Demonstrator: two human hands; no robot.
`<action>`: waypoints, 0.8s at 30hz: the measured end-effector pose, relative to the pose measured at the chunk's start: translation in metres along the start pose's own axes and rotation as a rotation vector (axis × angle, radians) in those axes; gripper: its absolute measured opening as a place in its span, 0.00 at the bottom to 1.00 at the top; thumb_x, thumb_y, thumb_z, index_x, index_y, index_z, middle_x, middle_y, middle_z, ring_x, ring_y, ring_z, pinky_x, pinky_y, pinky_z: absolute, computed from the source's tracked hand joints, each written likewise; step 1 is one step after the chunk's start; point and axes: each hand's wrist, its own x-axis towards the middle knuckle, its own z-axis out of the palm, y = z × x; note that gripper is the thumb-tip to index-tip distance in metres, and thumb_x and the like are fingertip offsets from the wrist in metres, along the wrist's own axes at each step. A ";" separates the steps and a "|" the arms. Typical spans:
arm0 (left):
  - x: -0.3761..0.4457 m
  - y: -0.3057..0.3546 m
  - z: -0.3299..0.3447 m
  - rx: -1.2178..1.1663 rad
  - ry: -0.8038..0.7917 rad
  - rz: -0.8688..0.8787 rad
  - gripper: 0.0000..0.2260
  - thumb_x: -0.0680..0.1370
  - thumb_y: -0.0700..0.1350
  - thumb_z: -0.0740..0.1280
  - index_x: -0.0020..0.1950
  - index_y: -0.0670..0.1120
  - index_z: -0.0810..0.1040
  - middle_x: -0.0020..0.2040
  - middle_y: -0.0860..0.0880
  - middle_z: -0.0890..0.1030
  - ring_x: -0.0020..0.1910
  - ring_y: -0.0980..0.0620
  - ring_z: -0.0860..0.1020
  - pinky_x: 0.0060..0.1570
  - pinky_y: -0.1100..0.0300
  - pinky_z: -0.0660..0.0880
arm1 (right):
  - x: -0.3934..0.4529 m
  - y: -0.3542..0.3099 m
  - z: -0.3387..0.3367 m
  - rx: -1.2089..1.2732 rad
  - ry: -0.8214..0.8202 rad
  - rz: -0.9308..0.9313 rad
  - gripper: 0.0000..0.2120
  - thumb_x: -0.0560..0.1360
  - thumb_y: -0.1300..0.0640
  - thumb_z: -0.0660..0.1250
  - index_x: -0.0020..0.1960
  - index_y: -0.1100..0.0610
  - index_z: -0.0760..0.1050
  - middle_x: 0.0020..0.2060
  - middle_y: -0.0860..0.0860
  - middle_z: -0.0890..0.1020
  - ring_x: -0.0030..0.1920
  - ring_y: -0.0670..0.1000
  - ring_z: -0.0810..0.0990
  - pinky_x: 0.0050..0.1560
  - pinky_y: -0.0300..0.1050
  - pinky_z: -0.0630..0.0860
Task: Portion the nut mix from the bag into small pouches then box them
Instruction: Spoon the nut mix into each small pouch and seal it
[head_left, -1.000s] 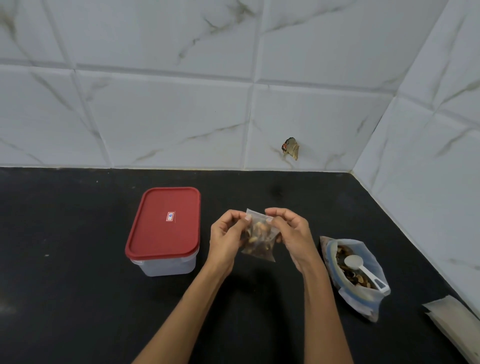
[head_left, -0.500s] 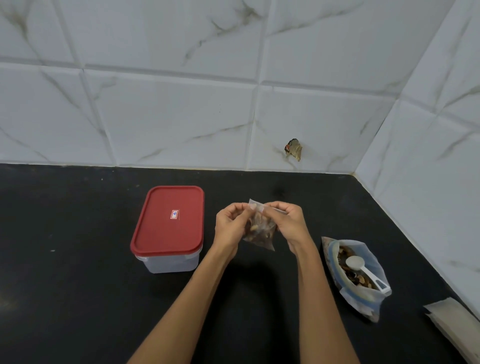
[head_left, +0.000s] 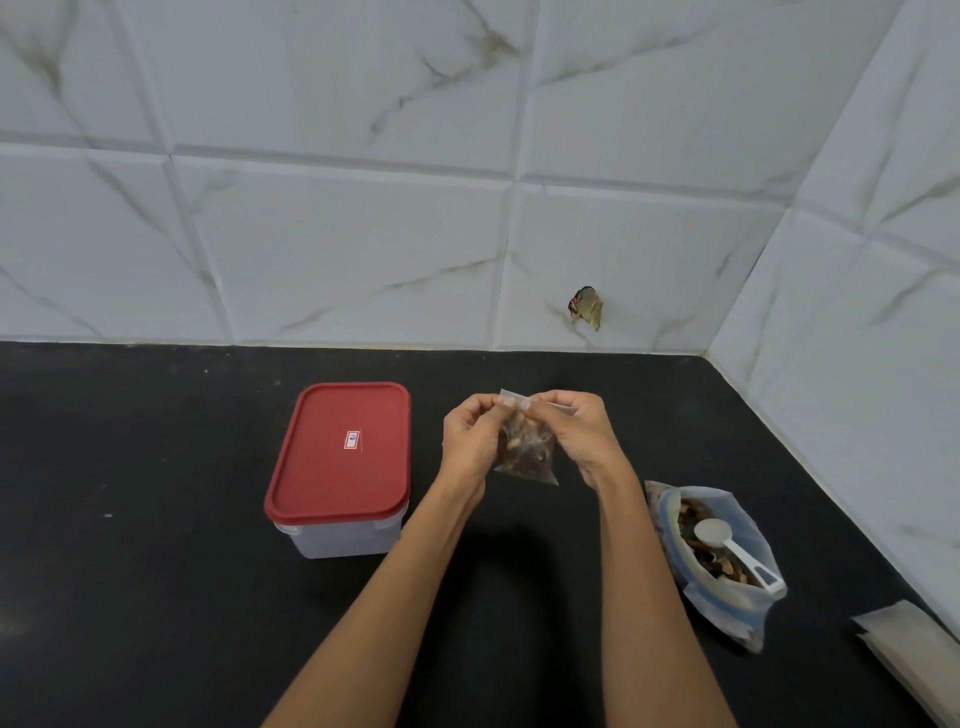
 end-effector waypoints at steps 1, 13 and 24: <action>-0.001 0.001 0.000 0.002 0.002 0.007 0.06 0.78 0.41 0.66 0.41 0.46 0.79 0.41 0.48 0.81 0.47 0.48 0.80 0.50 0.47 0.79 | -0.001 0.000 -0.001 0.002 0.011 -0.011 0.04 0.72 0.58 0.71 0.40 0.58 0.81 0.37 0.55 0.84 0.42 0.50 0.82 0.43 0.41 0.78; -0.003 -0.008 -0.006 0.023 -0.072 -0.021 0.02 0.75 0.43 0.70 0.46 0.46 0.80 0.48 0.44 0.82 0.51 0.46 0.80 0.50 0.49 0.79 | -0.004 0.001 -0.004 -0.080 -0.042 -0.008 0.06 0.74 0.60 0.68 0.42 0.62 0.82 0.38 0.55 0.83 0.44 0.49 0.80 0.44 0.39 0.73; -0.003 -0.005 -0.009 -0.010 -0.093 -0.039 0.06 0.77 0.40 0.67 0.41 0.43 0.81 0.38 0.47 0.82 0.42 0.49 0.81 0.41 0.53 0.78 | -0.009 0.009 -0.018 -0.022 -0.062 -0.034 0.06 0.72 0.66 0.68 0.39 0.63 0.82 0.33 0.53 0.82 0.34 0.44 0.79 0.37 0.35 0.76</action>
